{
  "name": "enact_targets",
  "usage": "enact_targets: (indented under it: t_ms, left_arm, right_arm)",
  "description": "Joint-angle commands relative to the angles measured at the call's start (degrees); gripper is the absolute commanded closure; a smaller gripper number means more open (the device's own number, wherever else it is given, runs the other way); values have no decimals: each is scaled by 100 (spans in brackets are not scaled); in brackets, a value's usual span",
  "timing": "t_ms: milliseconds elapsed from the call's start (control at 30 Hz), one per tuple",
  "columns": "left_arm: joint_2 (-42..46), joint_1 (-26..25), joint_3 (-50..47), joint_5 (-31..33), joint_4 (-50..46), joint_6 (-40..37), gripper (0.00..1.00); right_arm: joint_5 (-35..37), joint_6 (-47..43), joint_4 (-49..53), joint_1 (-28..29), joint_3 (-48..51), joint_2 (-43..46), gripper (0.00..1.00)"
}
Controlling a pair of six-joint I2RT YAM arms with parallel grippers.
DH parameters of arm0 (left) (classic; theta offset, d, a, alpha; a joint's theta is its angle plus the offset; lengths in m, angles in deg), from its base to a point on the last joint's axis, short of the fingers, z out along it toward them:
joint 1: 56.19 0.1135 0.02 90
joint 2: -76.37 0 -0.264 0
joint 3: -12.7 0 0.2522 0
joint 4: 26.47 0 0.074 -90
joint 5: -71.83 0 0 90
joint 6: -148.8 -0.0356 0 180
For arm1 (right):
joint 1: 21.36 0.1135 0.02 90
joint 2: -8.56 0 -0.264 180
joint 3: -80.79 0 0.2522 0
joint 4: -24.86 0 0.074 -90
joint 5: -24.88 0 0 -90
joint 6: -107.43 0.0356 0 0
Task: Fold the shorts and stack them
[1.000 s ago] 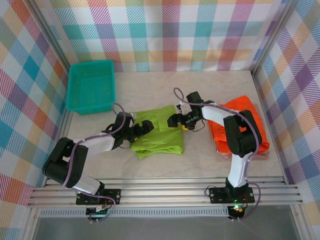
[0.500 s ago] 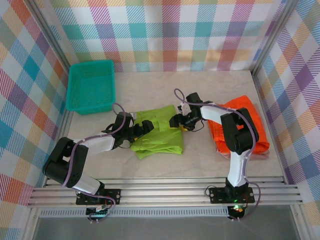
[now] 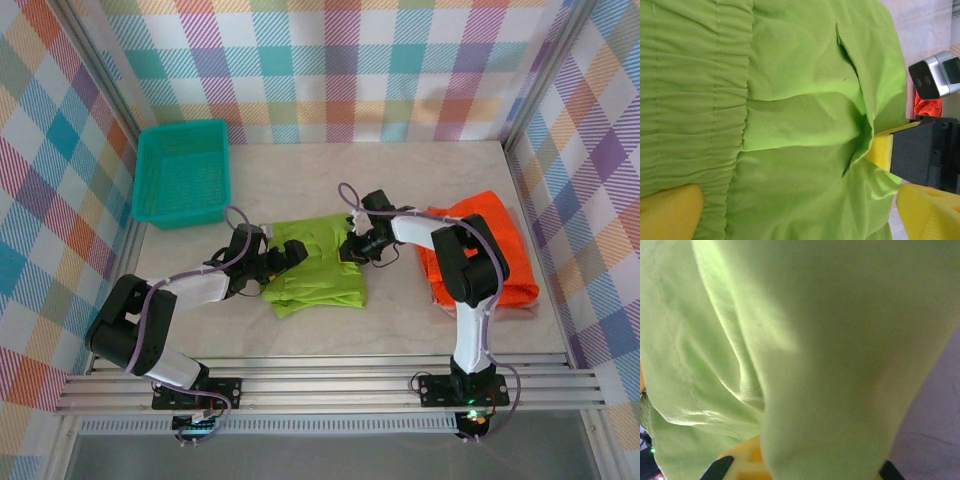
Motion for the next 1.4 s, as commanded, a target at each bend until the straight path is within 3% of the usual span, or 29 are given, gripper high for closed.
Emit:
enact_targets:
  t_ms: [0, 400, 700, 933, 1367]
  left_arm:
    - [103, 62, -312, 189, -968, 115, 0]
    - [2025, 63, -377, 814, -1532, 109, 0]
    - [2213, 68, -441, 777, -1460, 159, 0]
    - [2057, 63, -527, 675, -1188, 269, 0]
    - [1975, 63, -531, 661, -1085, 308, 0]
  right_arm:
    - [165, -206, 241, 97, -156, 302, 100]
    - [2552, -1450, 3376, 85, -1351, 1434, 100]
    - [4160, -1812, 5087, 61, -2331, 1449, 100]
    - [4575, -1815, 5707, -94, -2961, 1429, 100]
    - [4578, -1812, 6653, -543, -4302, 1481, 100]
